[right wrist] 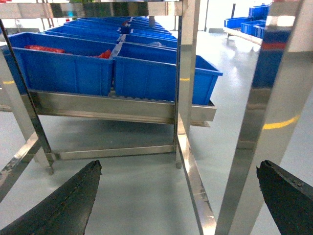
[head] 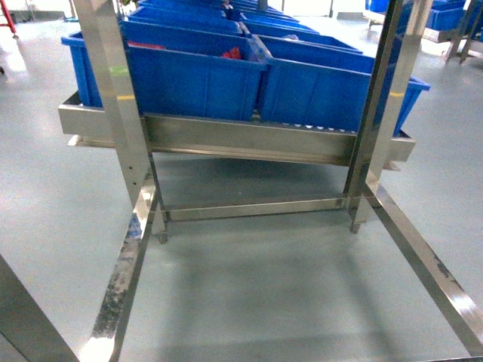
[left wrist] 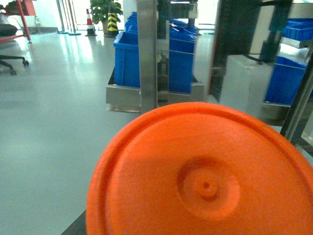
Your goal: Pick capacitor and pack into box
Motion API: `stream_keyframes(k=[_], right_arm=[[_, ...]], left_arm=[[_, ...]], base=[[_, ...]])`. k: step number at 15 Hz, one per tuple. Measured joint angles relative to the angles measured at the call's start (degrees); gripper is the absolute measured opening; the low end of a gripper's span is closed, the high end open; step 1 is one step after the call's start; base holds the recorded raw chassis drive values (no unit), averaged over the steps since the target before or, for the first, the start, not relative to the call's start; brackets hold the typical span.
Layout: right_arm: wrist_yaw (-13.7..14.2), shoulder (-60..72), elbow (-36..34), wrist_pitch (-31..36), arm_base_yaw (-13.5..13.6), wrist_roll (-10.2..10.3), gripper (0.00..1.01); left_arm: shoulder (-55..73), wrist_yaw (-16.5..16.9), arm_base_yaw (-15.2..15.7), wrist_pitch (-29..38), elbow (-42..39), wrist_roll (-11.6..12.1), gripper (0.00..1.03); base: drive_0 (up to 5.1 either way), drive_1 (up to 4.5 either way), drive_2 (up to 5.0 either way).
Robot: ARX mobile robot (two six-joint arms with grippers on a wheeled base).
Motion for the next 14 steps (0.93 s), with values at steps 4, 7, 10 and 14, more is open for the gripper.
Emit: stream_keyframes(k=[4,7,10,14], right_arm=[[0.0,0.0,0.0,0.0,0.0,0.0,0.98],[-0.2,0.0,0.0,0.0,0.0,0.0,0.98],[-0.2,0.0,0.0,0.0,0.0,0.0,0.98],[-0.2,0.0,0.0,0.2,0.0,0.0,0.98]], left_arm=[[0.0,0.0,0.0,0.1,0.0,0.0,0.43],[0.0,0.0,0.0,0.0,0.0,0.0,0.43],[0.0,0.0,0.0,0.0,0.0,0.0,0.43],[0.0,0.0,0.0,0.1,0.0,0.0,0.43]], base=[[-4.6,0.98,4.0],[-4.7,1.02,3.7],[-4.9,2.55,2.5],[-5.0,2.41,2.4]])
